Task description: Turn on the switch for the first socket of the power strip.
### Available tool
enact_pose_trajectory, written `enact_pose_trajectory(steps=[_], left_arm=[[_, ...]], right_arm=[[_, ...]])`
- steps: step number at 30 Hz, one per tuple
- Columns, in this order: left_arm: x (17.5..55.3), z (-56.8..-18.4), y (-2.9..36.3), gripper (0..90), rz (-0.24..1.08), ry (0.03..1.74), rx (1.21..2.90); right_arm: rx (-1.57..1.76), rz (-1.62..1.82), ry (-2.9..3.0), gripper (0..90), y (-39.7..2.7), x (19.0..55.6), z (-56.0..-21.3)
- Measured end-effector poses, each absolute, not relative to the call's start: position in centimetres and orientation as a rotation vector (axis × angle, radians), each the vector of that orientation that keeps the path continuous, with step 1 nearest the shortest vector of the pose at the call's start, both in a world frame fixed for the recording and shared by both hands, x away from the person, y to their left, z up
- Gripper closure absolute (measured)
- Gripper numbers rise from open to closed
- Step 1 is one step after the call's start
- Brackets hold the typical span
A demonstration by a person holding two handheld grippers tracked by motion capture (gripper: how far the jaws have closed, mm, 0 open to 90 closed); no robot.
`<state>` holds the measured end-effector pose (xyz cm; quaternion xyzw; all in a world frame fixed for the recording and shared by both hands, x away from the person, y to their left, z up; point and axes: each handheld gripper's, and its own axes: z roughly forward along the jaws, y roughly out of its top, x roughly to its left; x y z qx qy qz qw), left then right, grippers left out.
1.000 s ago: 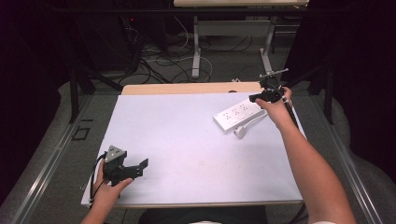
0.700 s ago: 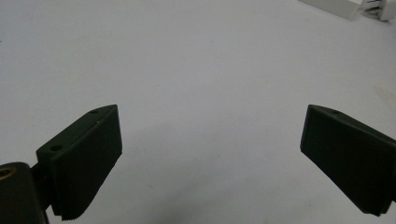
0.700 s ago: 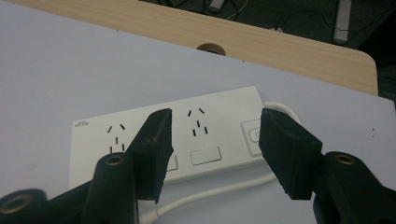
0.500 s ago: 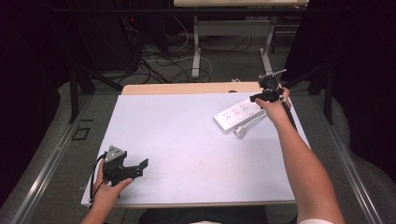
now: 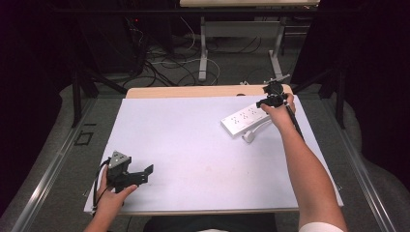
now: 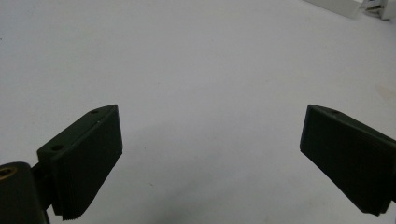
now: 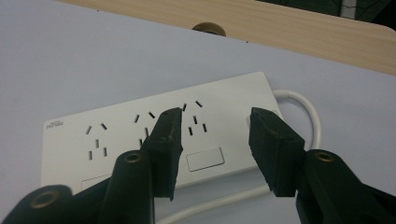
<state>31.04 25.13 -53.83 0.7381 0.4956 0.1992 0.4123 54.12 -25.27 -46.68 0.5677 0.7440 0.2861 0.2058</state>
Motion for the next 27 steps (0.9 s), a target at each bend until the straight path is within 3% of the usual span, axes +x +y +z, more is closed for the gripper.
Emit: enact_pose_trajectory(steps=[27], left_arm=[[31.0, -54.0, 25.3, 6.0, 0.491, 1.268, 1.845]], right_arm=[[1.704, 0.739, 2.133, 79.7, -25.5, 55.7, -49.7]])
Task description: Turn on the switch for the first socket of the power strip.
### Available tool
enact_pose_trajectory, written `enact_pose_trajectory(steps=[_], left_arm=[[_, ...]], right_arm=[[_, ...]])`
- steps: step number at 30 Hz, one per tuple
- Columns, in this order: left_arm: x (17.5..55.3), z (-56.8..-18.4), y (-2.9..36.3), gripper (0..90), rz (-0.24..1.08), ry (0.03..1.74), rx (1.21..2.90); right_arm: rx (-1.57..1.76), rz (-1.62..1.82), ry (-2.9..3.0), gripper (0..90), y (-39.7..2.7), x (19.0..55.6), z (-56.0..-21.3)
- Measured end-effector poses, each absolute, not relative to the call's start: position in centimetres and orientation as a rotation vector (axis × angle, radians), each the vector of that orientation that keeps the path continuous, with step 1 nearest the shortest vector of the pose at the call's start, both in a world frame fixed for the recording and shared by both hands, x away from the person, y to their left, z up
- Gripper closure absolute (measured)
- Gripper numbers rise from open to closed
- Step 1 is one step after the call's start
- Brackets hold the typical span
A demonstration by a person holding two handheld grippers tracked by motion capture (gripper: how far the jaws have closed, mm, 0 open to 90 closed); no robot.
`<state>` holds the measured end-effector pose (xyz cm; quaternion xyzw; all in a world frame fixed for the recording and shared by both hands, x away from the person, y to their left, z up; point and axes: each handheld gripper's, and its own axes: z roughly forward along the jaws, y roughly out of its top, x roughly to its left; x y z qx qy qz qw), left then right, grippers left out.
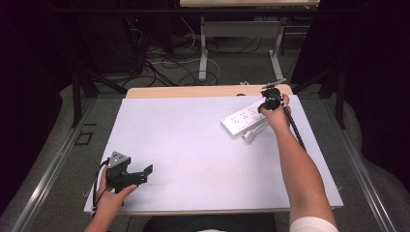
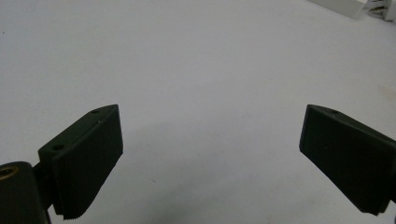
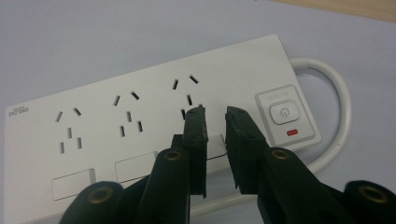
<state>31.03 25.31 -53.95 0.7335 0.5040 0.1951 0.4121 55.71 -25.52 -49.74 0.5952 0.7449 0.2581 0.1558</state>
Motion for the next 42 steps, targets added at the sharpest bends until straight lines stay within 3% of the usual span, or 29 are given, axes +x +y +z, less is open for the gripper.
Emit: enact_pose_trajectory(steps=[28, 42], left_arm=[[31.1, -54.0, 25.4, 6.5, 0.486, 1.275, 1.844], [31.1, -54.0, 25.4, 6.5, 0.489, 1.271, 1.845]], right_arm=[[1.761, 0.739, 2.092, 88.6, -25.7, 56.1, -51.5], [1.774, 0.766, 2.067, 88.8, -25.9, 55.8, -51.6]])
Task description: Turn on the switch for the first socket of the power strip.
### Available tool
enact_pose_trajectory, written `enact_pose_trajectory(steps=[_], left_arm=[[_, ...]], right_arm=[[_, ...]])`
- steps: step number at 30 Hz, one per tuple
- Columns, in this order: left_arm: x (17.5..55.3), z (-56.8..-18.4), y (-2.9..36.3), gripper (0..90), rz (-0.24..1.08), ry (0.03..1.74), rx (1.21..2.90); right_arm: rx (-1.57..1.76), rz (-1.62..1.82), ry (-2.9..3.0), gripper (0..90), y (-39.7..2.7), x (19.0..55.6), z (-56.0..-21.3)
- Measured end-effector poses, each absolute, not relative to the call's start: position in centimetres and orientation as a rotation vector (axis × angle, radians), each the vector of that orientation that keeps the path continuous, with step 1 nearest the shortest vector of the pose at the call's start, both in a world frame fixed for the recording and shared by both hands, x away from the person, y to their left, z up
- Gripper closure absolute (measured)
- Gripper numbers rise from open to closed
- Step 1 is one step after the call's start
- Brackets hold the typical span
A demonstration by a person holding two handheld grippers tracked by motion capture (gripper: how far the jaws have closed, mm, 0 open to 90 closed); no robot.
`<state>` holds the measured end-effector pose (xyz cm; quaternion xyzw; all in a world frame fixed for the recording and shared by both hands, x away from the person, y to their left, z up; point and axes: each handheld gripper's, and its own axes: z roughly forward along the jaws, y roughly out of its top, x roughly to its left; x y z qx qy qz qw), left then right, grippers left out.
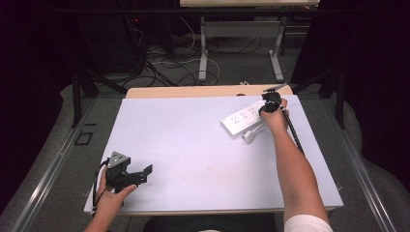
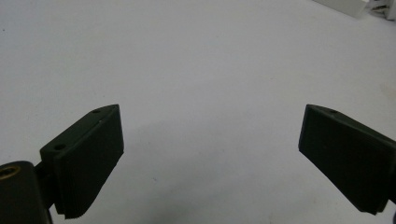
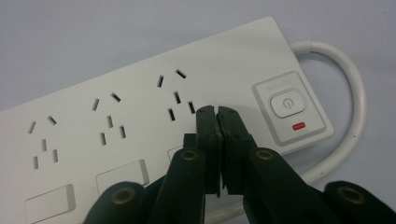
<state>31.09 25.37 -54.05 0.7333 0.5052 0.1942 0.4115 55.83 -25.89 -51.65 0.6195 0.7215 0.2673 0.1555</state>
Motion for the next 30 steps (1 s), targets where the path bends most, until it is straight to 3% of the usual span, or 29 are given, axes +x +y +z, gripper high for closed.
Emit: enact_pose_trajectory(steps=[30], left_arm=[[31.14, -54.08, 25.34, 6.5, 0.493, 1.265, 1.844]], right_arm=[[1.767, 0.766, 2.052, 90.0, -25.97, 55.62, -52.0]])
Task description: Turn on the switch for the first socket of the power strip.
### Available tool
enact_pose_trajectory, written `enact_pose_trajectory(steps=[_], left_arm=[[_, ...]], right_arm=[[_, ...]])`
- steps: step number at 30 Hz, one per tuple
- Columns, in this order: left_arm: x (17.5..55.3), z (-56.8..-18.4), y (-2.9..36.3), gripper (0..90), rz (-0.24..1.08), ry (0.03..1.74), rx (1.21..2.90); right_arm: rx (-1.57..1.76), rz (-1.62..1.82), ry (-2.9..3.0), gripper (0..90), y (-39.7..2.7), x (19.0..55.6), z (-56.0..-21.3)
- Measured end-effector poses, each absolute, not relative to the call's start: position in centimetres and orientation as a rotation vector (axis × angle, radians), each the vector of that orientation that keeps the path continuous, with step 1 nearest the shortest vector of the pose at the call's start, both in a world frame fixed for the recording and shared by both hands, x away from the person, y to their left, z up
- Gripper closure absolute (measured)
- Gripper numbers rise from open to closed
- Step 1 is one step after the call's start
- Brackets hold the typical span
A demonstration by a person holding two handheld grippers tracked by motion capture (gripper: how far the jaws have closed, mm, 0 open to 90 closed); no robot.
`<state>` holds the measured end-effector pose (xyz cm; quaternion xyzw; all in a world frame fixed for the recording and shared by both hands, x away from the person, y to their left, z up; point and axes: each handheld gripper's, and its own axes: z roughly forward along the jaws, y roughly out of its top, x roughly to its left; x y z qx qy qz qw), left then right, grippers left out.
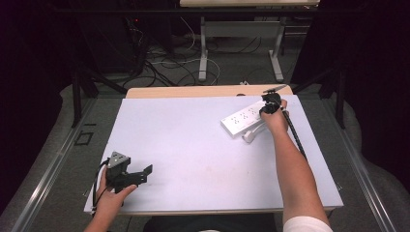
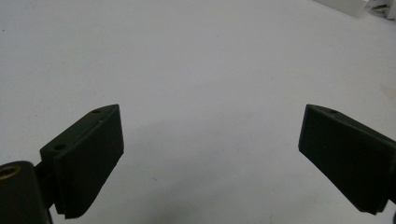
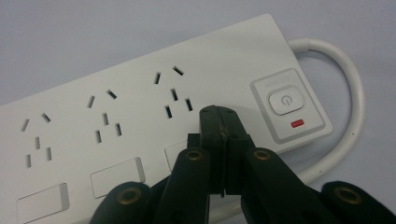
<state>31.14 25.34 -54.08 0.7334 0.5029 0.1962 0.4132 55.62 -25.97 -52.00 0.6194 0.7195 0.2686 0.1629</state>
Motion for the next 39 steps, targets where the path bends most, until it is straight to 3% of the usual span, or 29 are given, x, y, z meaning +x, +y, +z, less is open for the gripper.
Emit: enact_pose_trajectory(steps=[16, 39], left_arm=[[31.1, -54.0, 25.3, 6.5, 0.489, 1.27, 1.852], [31.2, -54.1, 25.2, 6.5, 0.49, 1.272, 1.85]], right_arm=[[1.783, 0.785, 2.033, 75.9, -26.3, 55.4, -52.0], [1.676, 0.786, 2.05, 40.9, -26.6, 55.1, -50.8]])
